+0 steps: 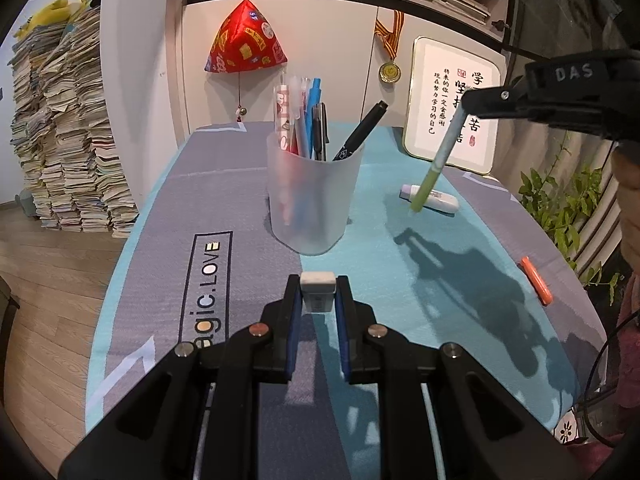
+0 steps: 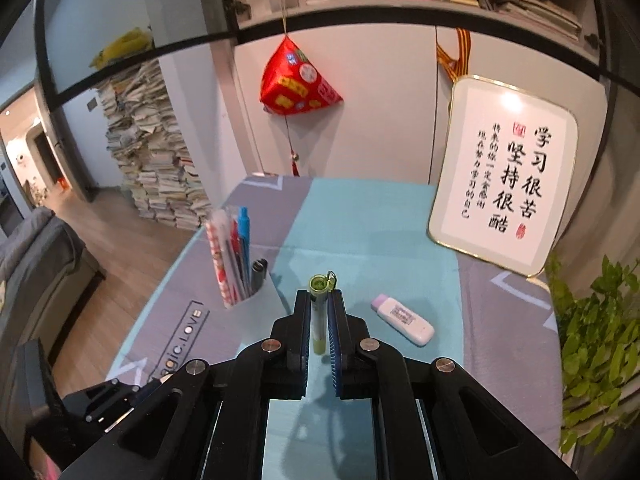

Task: Organize stationery
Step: 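Lower the green pen into the cup and open the right tool while the left tool holds the eraser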

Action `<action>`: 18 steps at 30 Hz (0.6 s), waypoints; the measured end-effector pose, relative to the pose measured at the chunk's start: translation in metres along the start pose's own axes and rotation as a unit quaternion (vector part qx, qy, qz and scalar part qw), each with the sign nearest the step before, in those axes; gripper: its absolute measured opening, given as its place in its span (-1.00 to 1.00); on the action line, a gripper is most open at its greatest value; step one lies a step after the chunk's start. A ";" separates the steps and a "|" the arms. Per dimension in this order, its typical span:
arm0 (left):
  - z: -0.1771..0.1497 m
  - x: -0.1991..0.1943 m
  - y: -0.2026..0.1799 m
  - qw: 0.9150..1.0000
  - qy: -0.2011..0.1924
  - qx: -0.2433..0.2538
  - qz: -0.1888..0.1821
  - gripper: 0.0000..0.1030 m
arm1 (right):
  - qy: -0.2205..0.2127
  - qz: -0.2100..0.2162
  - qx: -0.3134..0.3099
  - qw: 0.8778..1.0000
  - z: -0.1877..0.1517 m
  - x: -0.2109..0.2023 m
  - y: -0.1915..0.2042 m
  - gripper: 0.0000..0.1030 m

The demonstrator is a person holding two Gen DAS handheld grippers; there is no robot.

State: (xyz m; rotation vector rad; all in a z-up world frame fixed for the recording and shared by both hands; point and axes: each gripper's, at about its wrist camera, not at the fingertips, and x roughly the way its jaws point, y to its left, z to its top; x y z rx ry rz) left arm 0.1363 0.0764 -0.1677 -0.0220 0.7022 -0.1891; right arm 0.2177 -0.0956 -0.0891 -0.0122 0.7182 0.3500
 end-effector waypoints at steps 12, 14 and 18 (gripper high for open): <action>0.000 -0.008 0.008 1.000 -0.008 -0.011 0.002 -0.72 | -0.019 0.019 -0.018 0.999 0.006 -0.029 0.017 -0.82; 0.000 -0.010 0.010 1.000 -0.011 -0.013 0.002 -0.72 | -0.022 0.028 -0.020 0.999 0.008 -0.034 0.021 -0.82; 0.001 -0.013 0.013 1.000 -0.013 -0.017 0.005 -0.72 | -0.039 0.040 -0.024 0.998 0.019 -0.043 0.028 -0.82</action>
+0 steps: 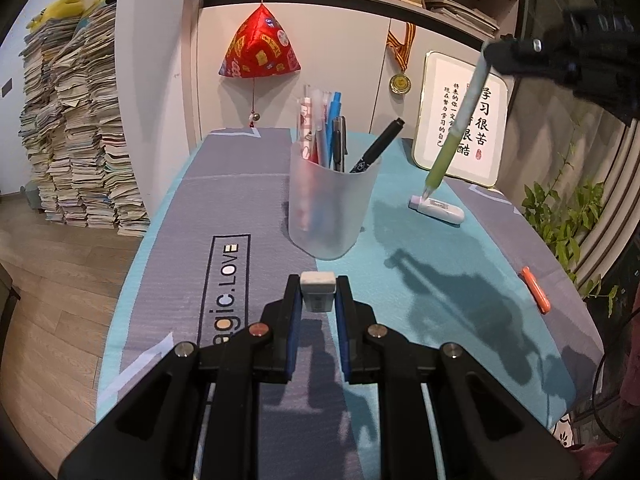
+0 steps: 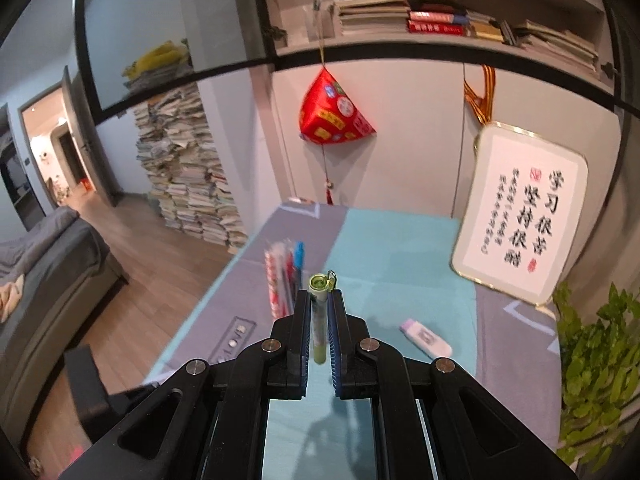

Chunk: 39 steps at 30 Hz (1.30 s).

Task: Organize stationery
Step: 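Lower the green pen into the cup and open the right tool while the left tool holds the eraser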

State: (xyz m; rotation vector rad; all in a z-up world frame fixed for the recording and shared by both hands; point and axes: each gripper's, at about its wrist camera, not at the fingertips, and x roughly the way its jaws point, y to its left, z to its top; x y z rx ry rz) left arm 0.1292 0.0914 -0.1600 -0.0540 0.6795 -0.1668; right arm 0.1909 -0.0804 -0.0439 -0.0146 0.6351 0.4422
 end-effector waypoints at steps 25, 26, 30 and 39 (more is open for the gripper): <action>0.004 -0.010 0.018 1.000 -0.010 -0.014 0.019 -0.72 | -0.003 -0.008 0.013 1.000 0.040 0.077 0.013 -0.82; 0.004 -0.009 0.018 1.000 -0.010 -0.014 0.019 -0.72 | -0.001 -0.008 0.014 1.000 0.039 0.077 0.011 -0.82; 0.004 -0.007 0.016 1.000 -0.008 -0.011 0.015 -0.72 | 0.011 -0.008 0.013 1.000 0.035 0.083 0.010 -0.83; 0.006 -0.007 0.016 1.000 -0.006 -0.011 0.018 -0.72 | 0.051 -0.001 0.027 0.998 0.019 0.101 0.002 -0.83</action>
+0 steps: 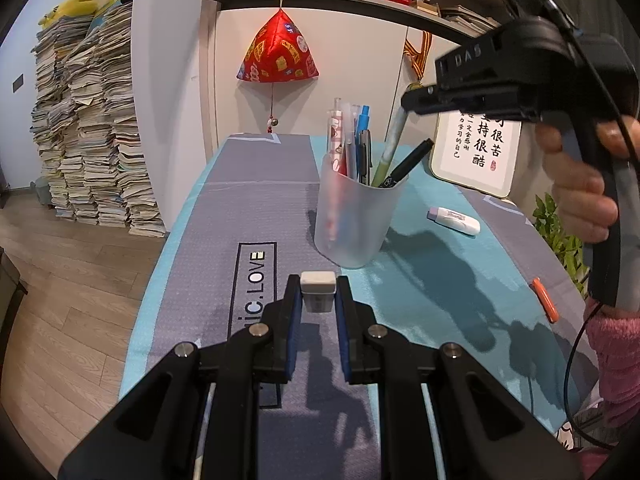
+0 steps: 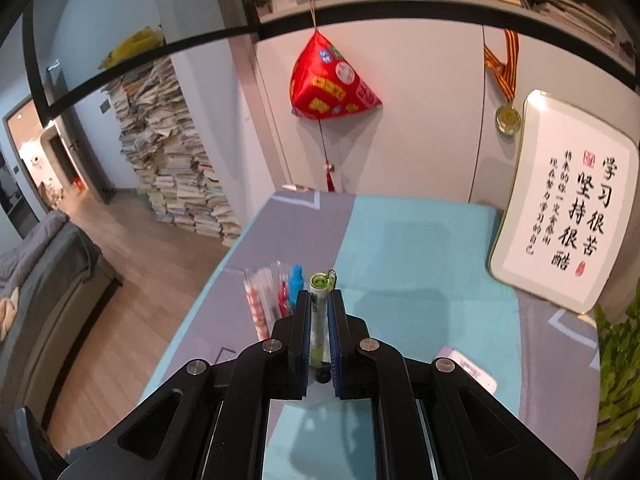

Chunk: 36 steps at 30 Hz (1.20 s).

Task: Organize stationery
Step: 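Lower the green pen into the cup and open the right tool while the left tool holds the eraser, then lower the white eraser into the clear cup and open the left tool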

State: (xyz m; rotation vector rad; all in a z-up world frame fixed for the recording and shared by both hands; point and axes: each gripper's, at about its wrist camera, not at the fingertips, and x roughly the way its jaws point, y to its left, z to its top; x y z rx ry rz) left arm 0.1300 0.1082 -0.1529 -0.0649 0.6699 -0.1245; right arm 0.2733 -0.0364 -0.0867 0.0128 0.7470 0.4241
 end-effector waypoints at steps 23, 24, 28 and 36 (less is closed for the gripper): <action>0.006 -0.011 -0.013 1.000 -0.010 0.015 0.000 -0.72 | -0.060 0.003 -0.018 0.998 -0.026 -0.039 -0.007 -0.82; 0.007 -0.012 -0.014 1.000 -0.011 0.017 0.000 -0.72 | -0.063 -0.001 -0.020 0.998 -0.028 -0.044 -0.008 -0.82; 0.016 -0.015 -0.021 0.999 -0.025 0.027 0.001 -0.72 | -0.056 0.023 0.015 0.998 -0.032 -0.051 -0.022 -0.82; 0.045 -0.029 -0.033 0.997 -0.063 0.041 -0.005 -0.72 | -0.030 -0.010 0.011 0.999 -0.053 -0.052 -0.042 -0.82</action>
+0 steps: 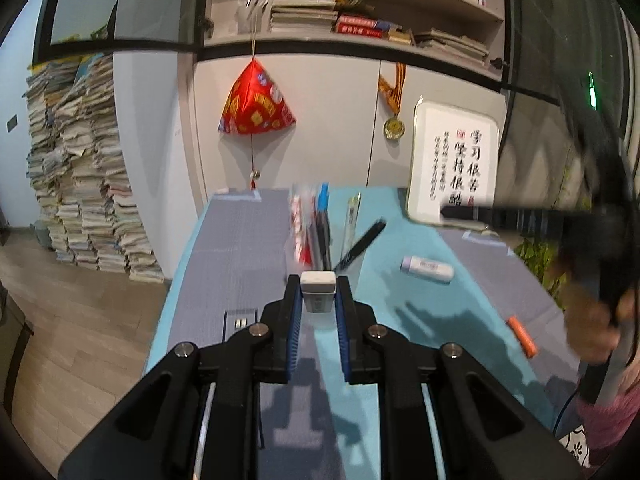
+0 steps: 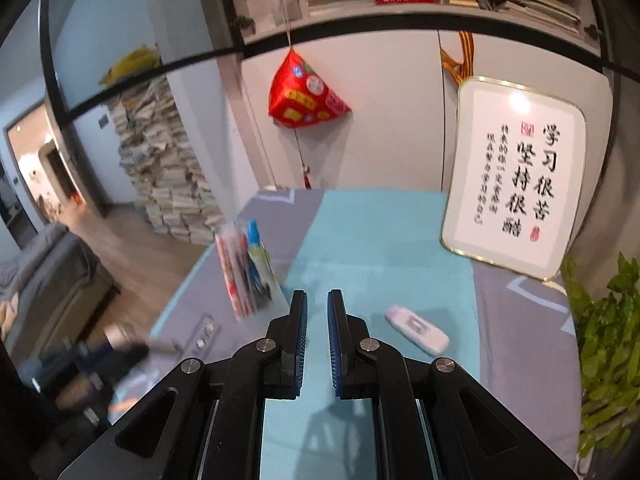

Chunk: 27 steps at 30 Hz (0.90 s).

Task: Organize stationery
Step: 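Lower the white eraser into the clear cup and open the left tool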

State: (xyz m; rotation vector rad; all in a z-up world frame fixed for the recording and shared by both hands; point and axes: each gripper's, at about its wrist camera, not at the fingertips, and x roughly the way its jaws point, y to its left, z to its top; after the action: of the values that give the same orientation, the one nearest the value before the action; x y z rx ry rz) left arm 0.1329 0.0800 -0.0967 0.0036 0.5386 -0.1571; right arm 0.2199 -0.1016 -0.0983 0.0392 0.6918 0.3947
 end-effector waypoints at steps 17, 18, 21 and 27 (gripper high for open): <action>0.054 0.034 -0.019 1.000 -0.011 0.015 -0.010 -0.72 | -0.011 -0.060 -0.001 0.998 -0.056 -0.024 -0.037 -0.82; 0.054 0.038 -0.019 1.000 -0.006 0.012 -0.009 -0.72 | -0.013 -0.064 -0.002 0.998 -0.058 -0.026 -0.040 -0.82; 0.051 0.047 -0.019 1.000 0.006 0.008 -0.005 -0.72 | -0.015 -0.074 0.007 0.997 -0.063 -0.030 -0.050 -0.82; 0.044 0.061 -0.015 0.999 0.033 0.002 -0.002 -0.72 | -0.005 -0.078 0.048 0.996 -0.069 -0.028 -0.073 -0.82</action>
State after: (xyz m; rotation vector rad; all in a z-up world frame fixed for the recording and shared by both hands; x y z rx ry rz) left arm 0.2047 0.0544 -0.0889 0.0124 0.6045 -0.1620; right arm 0.1819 -0.1862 -0.1462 0.0787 0.6982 0.2116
